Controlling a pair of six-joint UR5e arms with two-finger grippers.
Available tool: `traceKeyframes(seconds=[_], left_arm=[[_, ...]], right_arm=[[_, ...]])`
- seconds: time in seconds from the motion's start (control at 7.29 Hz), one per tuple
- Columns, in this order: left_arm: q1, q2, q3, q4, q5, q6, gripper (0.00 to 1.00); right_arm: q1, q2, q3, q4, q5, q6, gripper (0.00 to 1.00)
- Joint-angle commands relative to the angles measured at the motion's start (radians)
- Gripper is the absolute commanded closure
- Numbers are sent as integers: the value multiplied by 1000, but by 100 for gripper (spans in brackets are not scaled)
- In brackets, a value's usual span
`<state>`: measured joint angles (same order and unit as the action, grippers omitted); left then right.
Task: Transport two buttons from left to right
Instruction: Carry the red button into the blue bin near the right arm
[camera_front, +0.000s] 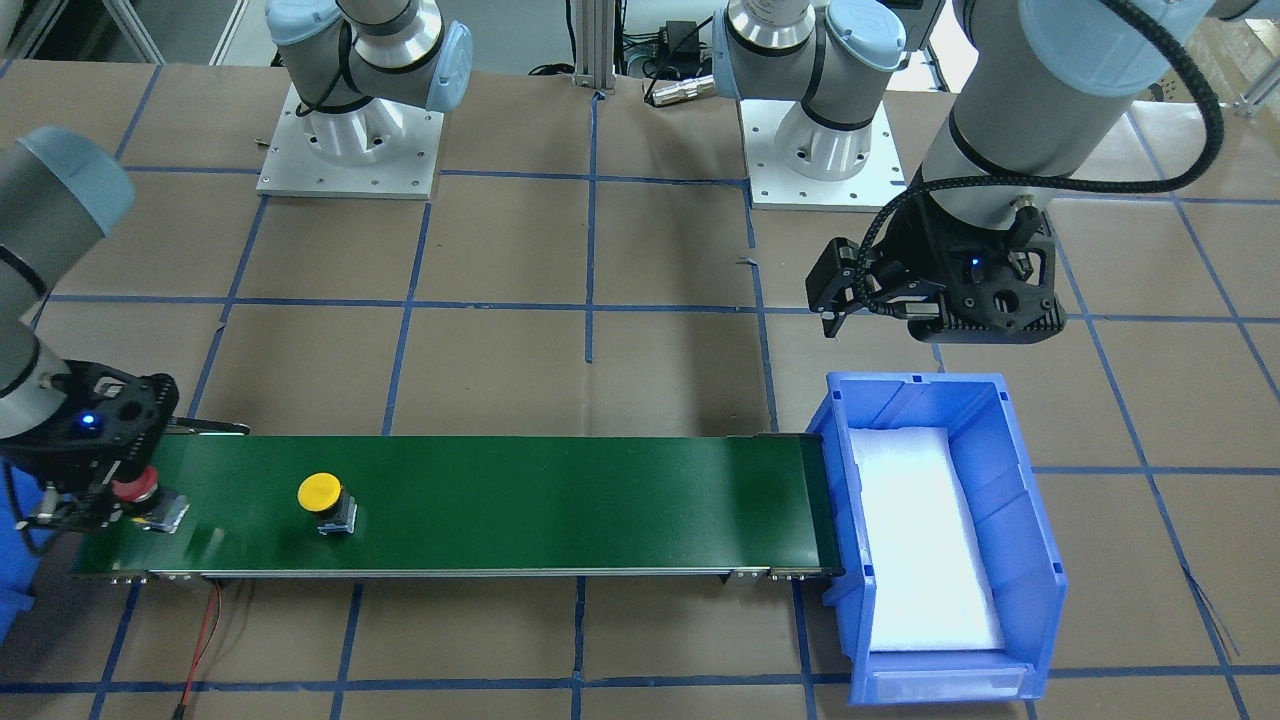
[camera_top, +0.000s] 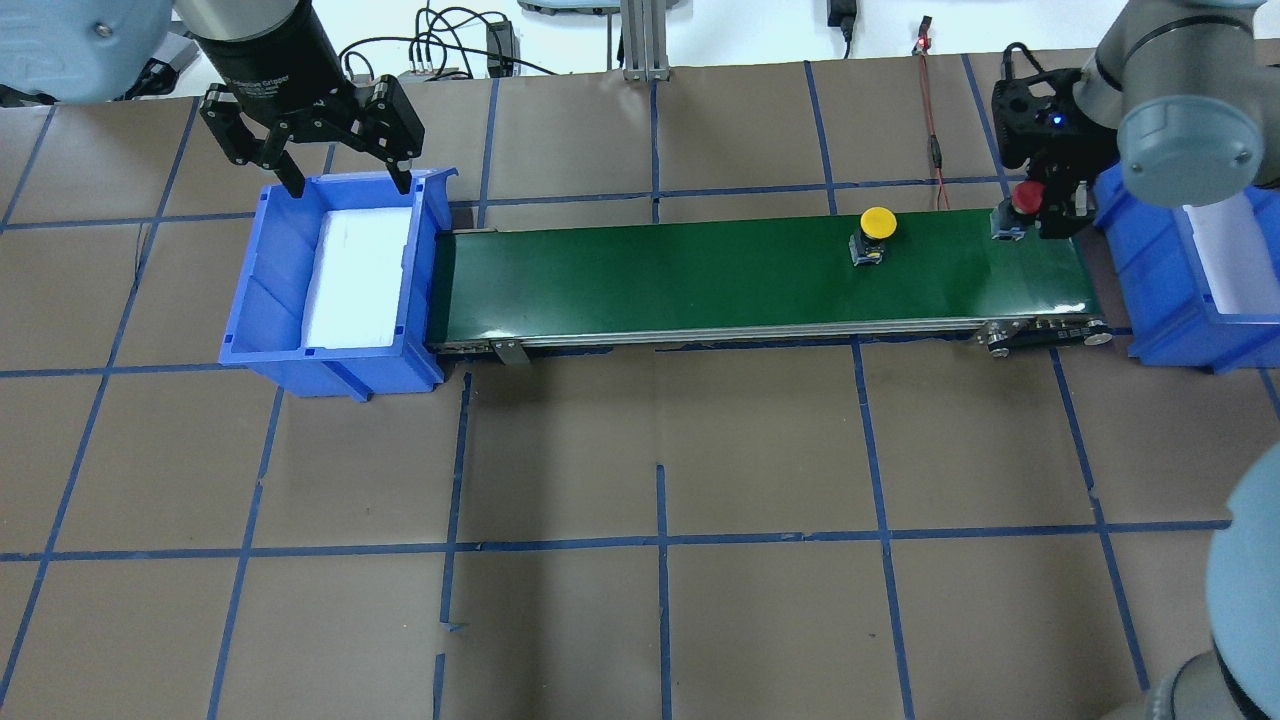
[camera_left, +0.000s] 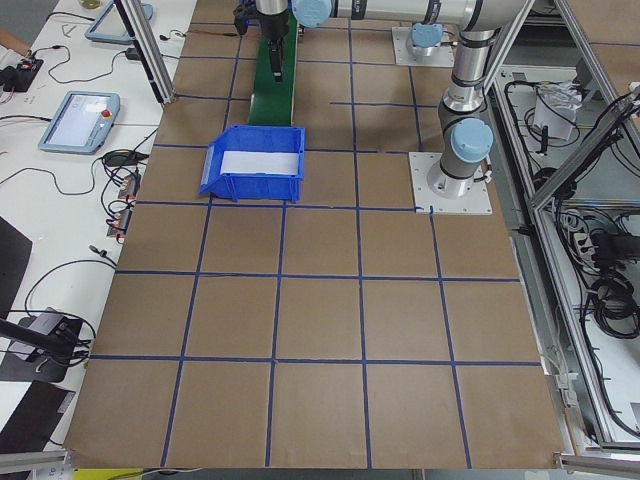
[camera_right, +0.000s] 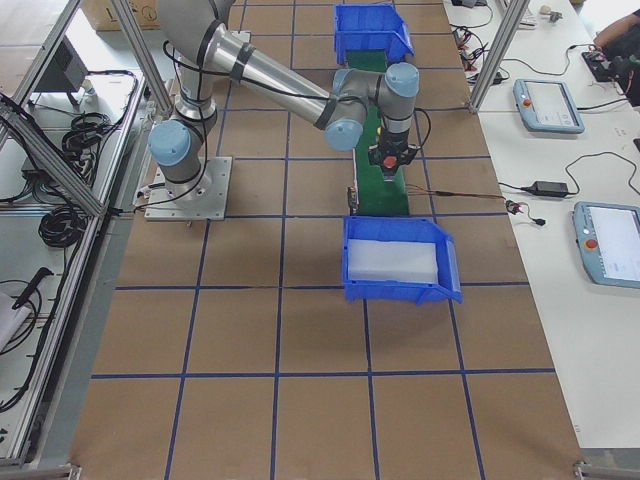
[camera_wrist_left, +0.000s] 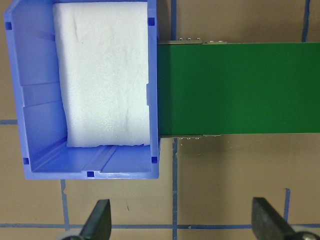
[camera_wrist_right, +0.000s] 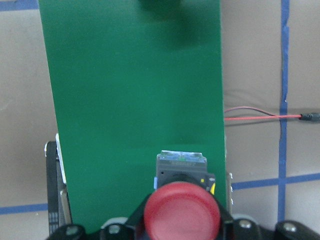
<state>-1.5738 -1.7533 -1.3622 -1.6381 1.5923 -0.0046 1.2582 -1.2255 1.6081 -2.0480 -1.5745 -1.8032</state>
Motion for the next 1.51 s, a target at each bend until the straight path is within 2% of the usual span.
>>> traceKeyframes(seconds=[0.0,0.27,0.41,0.69,1.23,1.37], left_arm=[[0,0,0,0,0,0,0],[0,0,0,0,0,0,0],[0,1,-2,0,1,0,0],[-2,1,-2,0,0,0,0],[-2,0,0,0,0,0,0],[-2,1,-2,0,0,0,0]], right_arm=[[-147,10,-136,87,13,-152,92],[-238,35,-184,92,51,-232,91],[-264,59,-188,82,54,-331,91],[-359,159,-194,72,51,-381,89],[-379,253,-208,39,-15,-396,89],[-381,257,-211,39,-13,-397,84]])
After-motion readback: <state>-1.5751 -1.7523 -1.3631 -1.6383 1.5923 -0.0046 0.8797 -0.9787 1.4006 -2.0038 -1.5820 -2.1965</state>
